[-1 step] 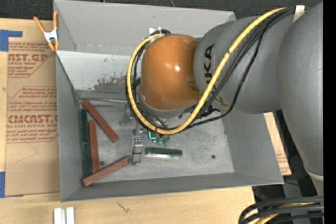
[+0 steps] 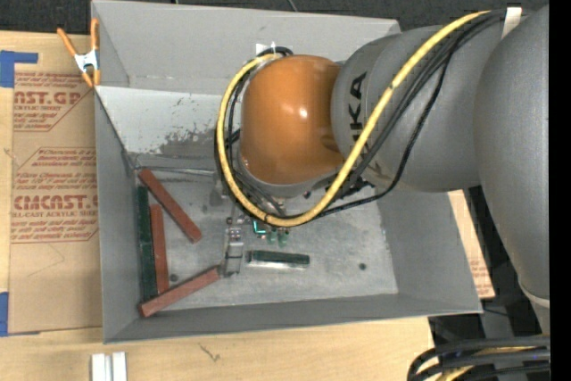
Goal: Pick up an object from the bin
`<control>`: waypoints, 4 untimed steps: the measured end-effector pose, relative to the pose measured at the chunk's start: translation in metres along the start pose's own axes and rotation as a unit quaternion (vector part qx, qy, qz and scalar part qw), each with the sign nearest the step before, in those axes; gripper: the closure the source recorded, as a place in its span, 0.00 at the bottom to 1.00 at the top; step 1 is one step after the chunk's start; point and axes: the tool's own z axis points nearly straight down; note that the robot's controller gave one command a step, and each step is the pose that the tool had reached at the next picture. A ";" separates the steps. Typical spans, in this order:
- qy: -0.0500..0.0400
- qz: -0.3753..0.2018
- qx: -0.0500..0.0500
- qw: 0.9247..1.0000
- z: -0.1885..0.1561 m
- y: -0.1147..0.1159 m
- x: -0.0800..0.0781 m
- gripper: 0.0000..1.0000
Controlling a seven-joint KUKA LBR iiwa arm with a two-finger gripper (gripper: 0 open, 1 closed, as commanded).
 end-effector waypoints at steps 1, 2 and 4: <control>-0.001 -0.001 0.000 1.000 0.001 0.000 0.000 0.00; -0.005 -0.004 -0.002 1.000 0.009 0.000 0.000 0.00; -0.004 -0.156 0.000 0.988 0.059 0.000 -0.001 0.00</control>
Offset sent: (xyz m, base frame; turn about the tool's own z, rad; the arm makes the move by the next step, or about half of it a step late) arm 0.0587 0.0012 0.0520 -0.0245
